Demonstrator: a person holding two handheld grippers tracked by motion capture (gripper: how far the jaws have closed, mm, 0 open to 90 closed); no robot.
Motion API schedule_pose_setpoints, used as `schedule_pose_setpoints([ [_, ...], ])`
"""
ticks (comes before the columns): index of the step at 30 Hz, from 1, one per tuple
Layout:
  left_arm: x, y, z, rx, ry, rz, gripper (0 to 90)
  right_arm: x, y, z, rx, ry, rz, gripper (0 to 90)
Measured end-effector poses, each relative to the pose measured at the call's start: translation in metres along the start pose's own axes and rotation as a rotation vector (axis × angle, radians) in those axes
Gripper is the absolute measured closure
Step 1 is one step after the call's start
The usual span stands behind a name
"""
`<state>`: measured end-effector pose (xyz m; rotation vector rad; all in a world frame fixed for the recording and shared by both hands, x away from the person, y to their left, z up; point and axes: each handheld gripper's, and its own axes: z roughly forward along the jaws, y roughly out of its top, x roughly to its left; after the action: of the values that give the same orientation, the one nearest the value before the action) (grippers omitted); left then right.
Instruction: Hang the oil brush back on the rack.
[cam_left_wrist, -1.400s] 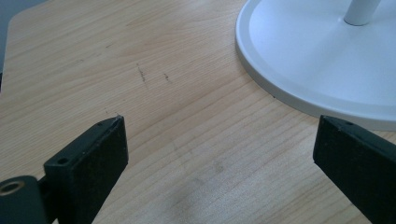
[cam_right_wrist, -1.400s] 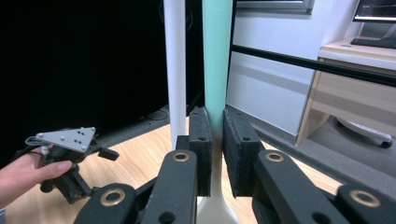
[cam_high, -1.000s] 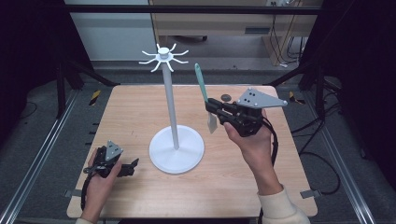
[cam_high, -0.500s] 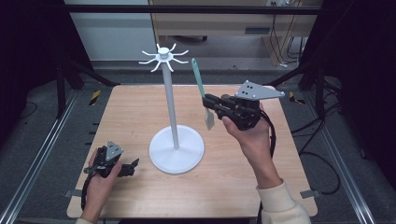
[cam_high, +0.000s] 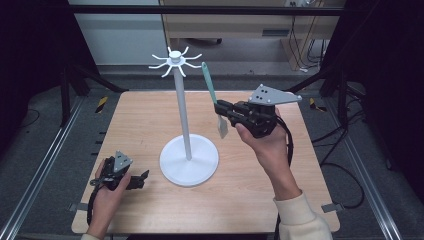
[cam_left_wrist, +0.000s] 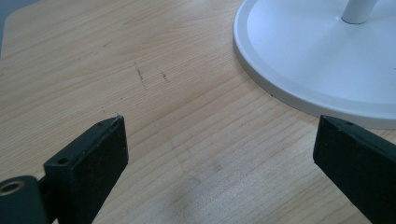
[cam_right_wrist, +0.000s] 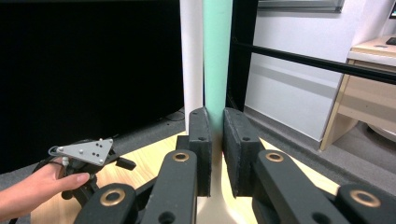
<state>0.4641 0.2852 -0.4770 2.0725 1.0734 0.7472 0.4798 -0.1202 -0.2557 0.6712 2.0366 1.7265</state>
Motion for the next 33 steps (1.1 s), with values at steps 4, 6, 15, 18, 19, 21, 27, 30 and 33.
schedule_pose_setpoints([
  [4, 0.000, 0.000, 0.000, 0.000, -0.001, 0.000, 2.8, 0.000, 0.000, 0.001, 0.003, 0.003, -0.001, 82.1],
  [6, 0.000, 0.000, 0.000, 0.000, -0.001, 0.000, 2.8, 0.000, 0.001, 0.001, 0.001, 0.003, -0.001, 82.2],
  [15, 0.000, 0.000, -0.001, 0.001, 0.000, -0.001, 2.8, 0.000, 0.000, 0.004, 0.006, 0.004, 0.001, 82.2],
  [18, 0.000, 0.000, -0.001, 0.001, 0.001, 0.000, 2.8, 0.000, 0.001, 0.005, 0.008, 0.005, 0.000, 82.1],
  [19, 0.000, 0.000, -0.001, 0.000, 0.001, 0.000, 2.8, 0.000, 0.001, 0.006, 0.009, 0.005, -0.001, 82.2],
  [21, 0.000, 0.000, -0.001, 0.000, 0.001, 0.000, 2.9, 0.001, 0.001, 0.007, 0.017, 0.008, 0.000, 82.1],
  [27, 0.000, 0.000, -0.001, -0.001, 0.001, 0.000, 2.8, 0.002, 0.002, 0.011, 0.021, 0.011, -0.003, 82.2],
  [30, 0.000, 0.000, -0.001, -0.001, 0.002, -0.001, 2.9, 0.002, 0.002, 0.013, 0.024, 0.011, -0.004, 82.1],
  [33, 0.000, 0.000, -0.001, -0.004, 0.002, -0.002, 2.9, 0.002, 0.002, 0.015, 0.026, 0.011, 0.000, 82.2],
])
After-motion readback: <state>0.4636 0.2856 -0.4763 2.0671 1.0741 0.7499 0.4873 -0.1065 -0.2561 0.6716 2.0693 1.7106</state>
